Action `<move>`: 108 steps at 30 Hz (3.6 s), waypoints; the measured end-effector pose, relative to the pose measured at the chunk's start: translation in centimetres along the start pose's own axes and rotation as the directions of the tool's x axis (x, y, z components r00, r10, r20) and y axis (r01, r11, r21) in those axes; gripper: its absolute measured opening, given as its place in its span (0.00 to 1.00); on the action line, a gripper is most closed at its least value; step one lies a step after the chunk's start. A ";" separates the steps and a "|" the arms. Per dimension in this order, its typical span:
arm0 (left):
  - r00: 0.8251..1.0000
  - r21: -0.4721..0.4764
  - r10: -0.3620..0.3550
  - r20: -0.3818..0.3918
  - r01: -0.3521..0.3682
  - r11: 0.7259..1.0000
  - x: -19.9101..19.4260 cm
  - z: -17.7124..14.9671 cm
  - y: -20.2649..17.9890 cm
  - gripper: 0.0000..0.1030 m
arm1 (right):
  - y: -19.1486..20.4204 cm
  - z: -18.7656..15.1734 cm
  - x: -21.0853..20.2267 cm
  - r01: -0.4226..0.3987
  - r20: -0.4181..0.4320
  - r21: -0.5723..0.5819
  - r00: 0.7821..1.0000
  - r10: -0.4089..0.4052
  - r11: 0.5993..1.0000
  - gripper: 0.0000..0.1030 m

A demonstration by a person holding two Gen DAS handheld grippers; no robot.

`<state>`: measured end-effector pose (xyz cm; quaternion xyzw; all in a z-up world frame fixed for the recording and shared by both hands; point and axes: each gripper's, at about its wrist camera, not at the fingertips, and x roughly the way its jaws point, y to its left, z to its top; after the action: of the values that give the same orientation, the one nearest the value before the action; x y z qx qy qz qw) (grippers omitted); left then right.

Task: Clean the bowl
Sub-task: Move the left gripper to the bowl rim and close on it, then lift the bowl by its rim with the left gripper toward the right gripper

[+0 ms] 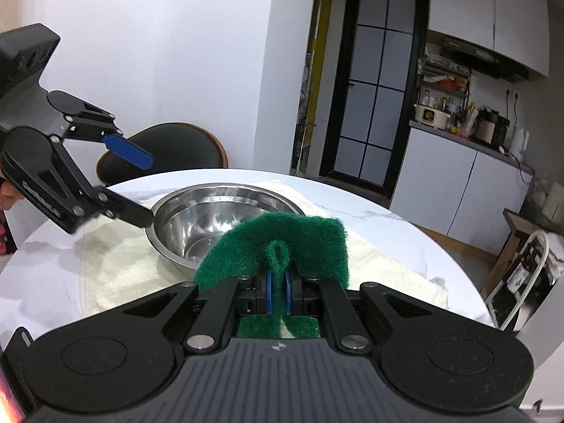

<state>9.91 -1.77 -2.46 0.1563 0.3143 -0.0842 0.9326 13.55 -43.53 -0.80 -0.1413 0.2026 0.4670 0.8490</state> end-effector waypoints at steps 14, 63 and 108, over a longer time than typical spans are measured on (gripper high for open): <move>0.994 0.088 -0.102 -0.049 0.106 0.990 3.5 0.4 -2.8 0.79 | -0.4 -1.0 1.0 -0.011 0.027 0.067 1.000 0.009 0.998 0.08; 0.926 -0.151 -0.379 -0.001 0.374 0.915 7.0 1.2 -1.0 0.10 | -1.4 -1.4 1.9 -0.006 0.105 0.121 0.994 -0.007 0.993 0.08; 0.780 -0.238 -0.571 0.255 0.623 0.745 2.8 -1.0 2.1 0.08 | 0.3 5.4 0.6 -0.173 0.217 -0.024 0.961 0.174 0.985 0.08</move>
<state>12.10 0.37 -4.47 -0.1085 0.2784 -0.3414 0.8912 14.73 -40.68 3.64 -0.0731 0.1186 0.5528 0.8216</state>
